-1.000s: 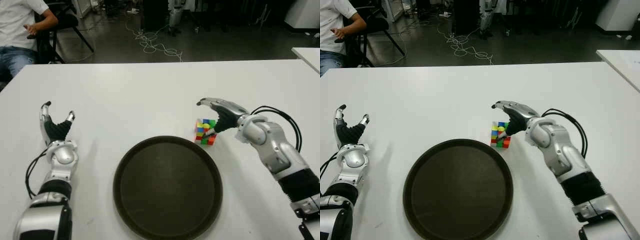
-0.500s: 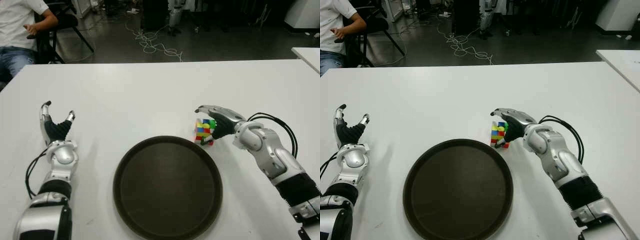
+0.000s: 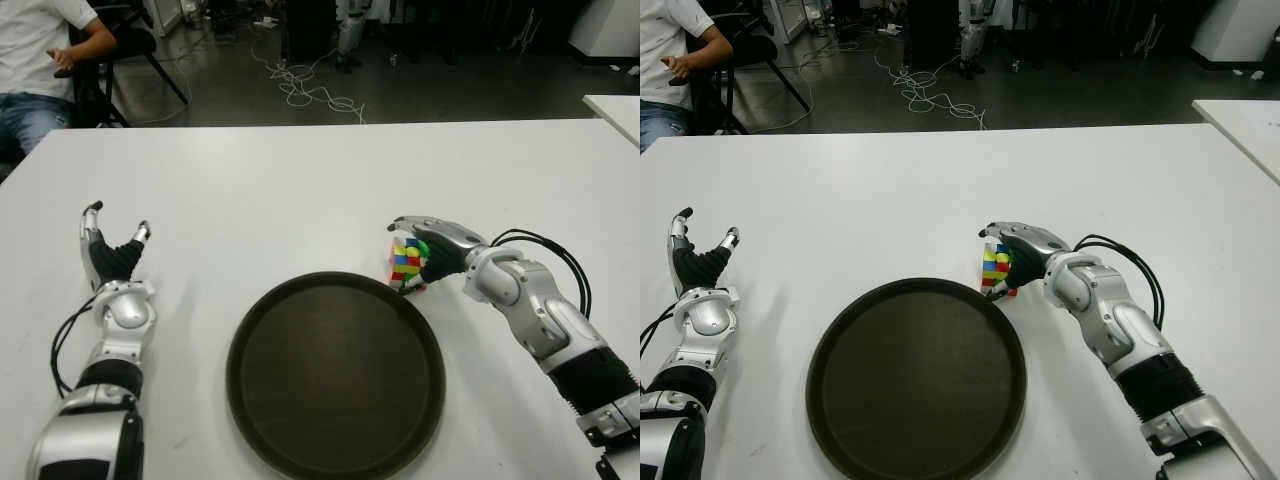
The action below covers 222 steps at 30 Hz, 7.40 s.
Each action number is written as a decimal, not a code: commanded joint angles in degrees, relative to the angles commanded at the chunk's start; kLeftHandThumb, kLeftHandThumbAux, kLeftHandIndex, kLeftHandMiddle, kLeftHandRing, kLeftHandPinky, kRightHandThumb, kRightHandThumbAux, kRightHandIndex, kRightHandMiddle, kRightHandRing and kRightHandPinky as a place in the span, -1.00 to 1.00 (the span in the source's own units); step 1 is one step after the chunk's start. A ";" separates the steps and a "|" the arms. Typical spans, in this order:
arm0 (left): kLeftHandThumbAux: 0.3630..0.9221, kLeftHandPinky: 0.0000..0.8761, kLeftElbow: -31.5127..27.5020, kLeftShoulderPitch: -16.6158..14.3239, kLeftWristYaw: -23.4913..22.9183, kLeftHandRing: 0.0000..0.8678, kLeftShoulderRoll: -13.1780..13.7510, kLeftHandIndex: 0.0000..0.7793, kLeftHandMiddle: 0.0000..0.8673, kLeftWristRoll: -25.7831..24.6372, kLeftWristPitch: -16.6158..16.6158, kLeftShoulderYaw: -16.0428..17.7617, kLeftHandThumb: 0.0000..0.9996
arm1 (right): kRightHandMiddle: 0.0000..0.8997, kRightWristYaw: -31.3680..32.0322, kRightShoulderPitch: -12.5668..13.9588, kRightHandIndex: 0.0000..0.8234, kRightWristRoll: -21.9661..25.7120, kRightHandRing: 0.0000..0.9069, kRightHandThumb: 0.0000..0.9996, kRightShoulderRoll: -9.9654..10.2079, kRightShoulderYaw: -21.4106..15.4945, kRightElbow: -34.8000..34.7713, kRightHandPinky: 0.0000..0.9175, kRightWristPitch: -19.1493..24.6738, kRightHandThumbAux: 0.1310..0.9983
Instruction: Pick up the Rubik's Cube and put it in the plate
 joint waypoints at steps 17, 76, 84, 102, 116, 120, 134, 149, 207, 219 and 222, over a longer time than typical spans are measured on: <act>0.20 -0.95 -0.40 0.17 -0.13 -0.98 -0.24 -0.97 -0.95 -0.68 0.14 0.55 -1.00 | -1.00 1.88 0.02 -1.00 -0.16 -1.00 -1.00 0.16 0.02 -1.14 -1.00 1.91 0.43; 0.24 -0.96 -0.56 0.53 -0.94 -1.00 0.05 -0.98 -0.97 -0.82 -0.72 0.56 -1.00 | -0.94 -1.61 -2.29 -1.00 0.11 -0.94 -1.00 1.26 0.01 3.68 -0.97 2.01 0.43; 0.23 -0.96 -0.60 0.53 -1.02 -0.99 -0.07 -0.97 -0.96 -1.02 -0.89 0.68 -1.00 | -0.92 -1.38 -2.77 -0.99 0.27 -0.92 -1.00 1.10 0.00 4.66 -0.93 0.43 0.49; 0.22 -0.94 -0.55 0.57 -0.59 -0.99 0.02 -0.98 -0.97 -0.55 -1.47 0.44 -1.00 | -0.93 -3.34 -3.64 -0.99 1.65 -0.91 -1.00 1.55 -0.60 8.10 -0.94 -2.72 0.45; 0.24 -0.95 -0.39 0.60 -0.69 -1.00 0.09 -0.97 -0.98 -0.46 -1.88 0.34 -1.00 | -0.91 -5.10 -3.71 -0.99 3.00 -0.92 -1.00 2.37 -1.04 9.28 -0.95 -3.78 0.40; 0.24 -0.96 -0.33 0.58 -0.65 -1.00 0.11 -0.97 -0.99 -0.44 -1.88 0.34 -1.00 | -0.90 -5.31 -3.95 -0.99 3.11 -0.92 -1.00 2.44 -0.83 10.06 -0.95 -4.18 0.41; 0.20 -0.96 -0.30 0.63 -0.40 -1.00 0.25 -0.98 -1.00 0.02 -1.46 0.00 -1.00 | -0.92 -4.39 -4.33 -1.00 2.01 -0.92 -1.00 1.93 -0.01 9.85 -0.94 -4.37 0.47; 0.24 -1.00 -0.55 0.54 -0.57 -1.00 0.01 -1.00 -1.00 -0.45 -0.71 0.33 -1.00 | -0.92 -2.67 -4.07 -1.00 1.62 -0.92 -1.00 2.44 0.15 8.30 -0.97 -1.83 0.47; 0.28 -0.95 -0.51 0.50 -0.17 -1.00 0.30 -0.99 -1.00 0.05 -0.06 0.05 -1.00 | -0.92 6.16 -5.31 -1.00 -1.09 -0.96 -1.00 1.33 2.84 5.99 -1.00 3.93 0.46; 0.29 -0.97 -0.54 0.62 -0.32 -0.98 0.17 -0.97 -0.95 -0.21 -0.97 0.22 -1.00 | -0.92 6.71 -5.39 -1.00 -1.37 -0.96 -1.00 1.34 3.07 5.98 -1.00 4.71 0.38; 0.29 -0.97 -0.50 0.61 -0.28 -0.98 0.15 -0.97 -0.95 -0.27 -0.87 0.28 -1.00 | -0.93 6.44 -5.59 -1.00 -1.81 -0.96 -1.00 1.34 3.29 6.38 -1.00 4.78 0.32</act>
